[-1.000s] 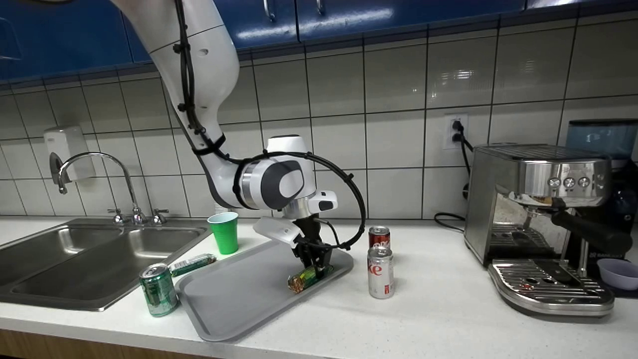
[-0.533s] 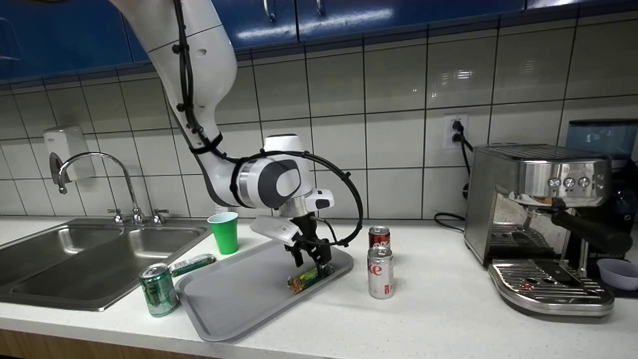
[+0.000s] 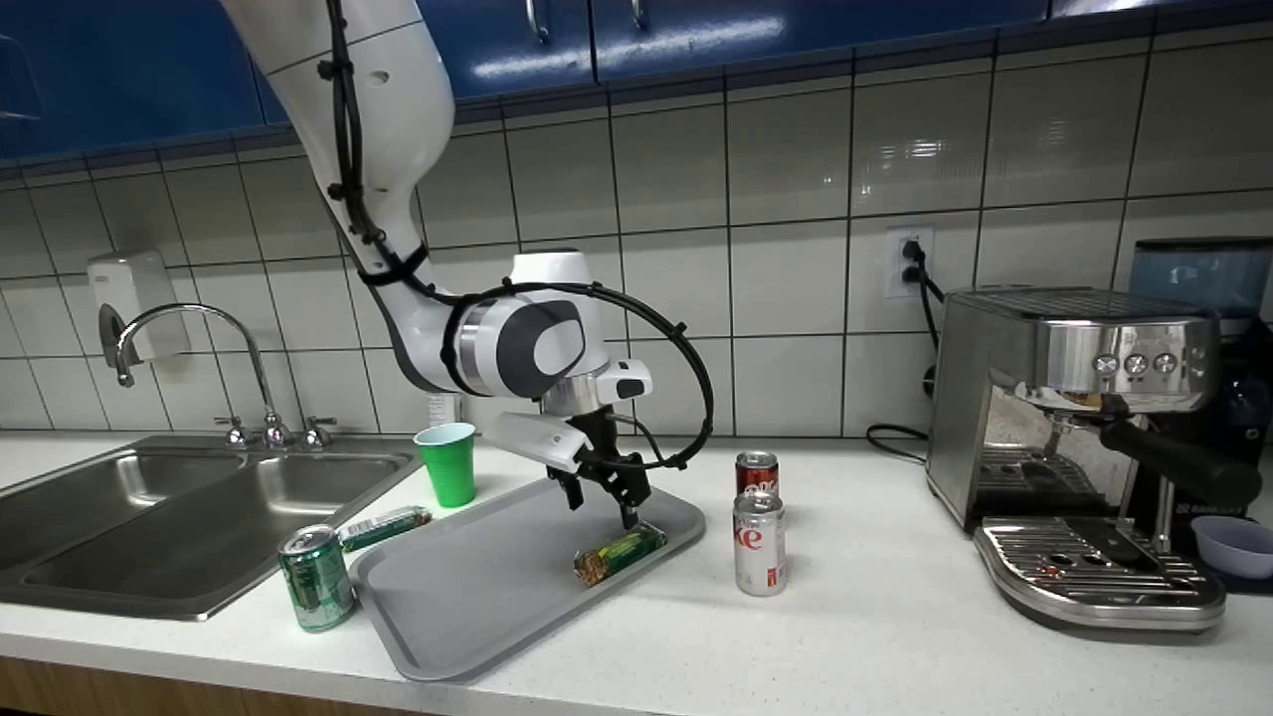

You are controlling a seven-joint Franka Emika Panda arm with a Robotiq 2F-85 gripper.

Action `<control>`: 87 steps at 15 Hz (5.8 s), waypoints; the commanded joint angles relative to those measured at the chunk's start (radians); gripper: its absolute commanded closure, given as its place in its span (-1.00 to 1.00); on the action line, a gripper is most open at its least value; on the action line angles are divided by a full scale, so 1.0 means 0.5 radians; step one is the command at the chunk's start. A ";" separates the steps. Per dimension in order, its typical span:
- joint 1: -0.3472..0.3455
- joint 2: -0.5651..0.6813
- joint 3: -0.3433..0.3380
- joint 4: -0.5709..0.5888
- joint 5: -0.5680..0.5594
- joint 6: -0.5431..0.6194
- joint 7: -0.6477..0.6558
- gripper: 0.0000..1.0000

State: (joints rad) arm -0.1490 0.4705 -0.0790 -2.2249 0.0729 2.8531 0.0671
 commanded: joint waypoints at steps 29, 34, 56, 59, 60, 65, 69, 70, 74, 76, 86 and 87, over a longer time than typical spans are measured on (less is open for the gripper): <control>0.050 -0.103 0.521 0.285 0.114 -0.217 -0.581 -1.00; 0.075 -0.055 0.565 0.384 0.126 -0.253 -0.607 -1.00; 0.202 0.206 0.561 0.683 0.057 -0.313 -0.643 -1.00; 0.203 0.216 0.557 0.688 0.054 -0.306 -0.640 -0.47; 0.203 0.219 0.557 0.690 0.054 -0.306 -0.640 -0.31; 0.203 0.232 0.552 0.702 0.052 -0.308 -0.634 0.46; 0.202 0.226 0.556 0.692 0.050 -0.298 -0.641 0.99; 0.201 0.224 0.557 0.690 0.050 -0.297 -0.643 1.00; 0.191 0.198 0.570 0.678 0.060 -0.296 -0.657 0.98; 0.175 0.175 0.589 0.663 0.079 -0.292 -0.674 0.98; 0.089 0.001 0.646 0.519 0.161 -0.253 -0.752 0.98; 0.080 -0.020 0.646 0.502 0.169 -0.252 -0.759 0.98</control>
State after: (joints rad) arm -0.0733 0.5242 0.2211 -1.9171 0.1254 2.7350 -0.2663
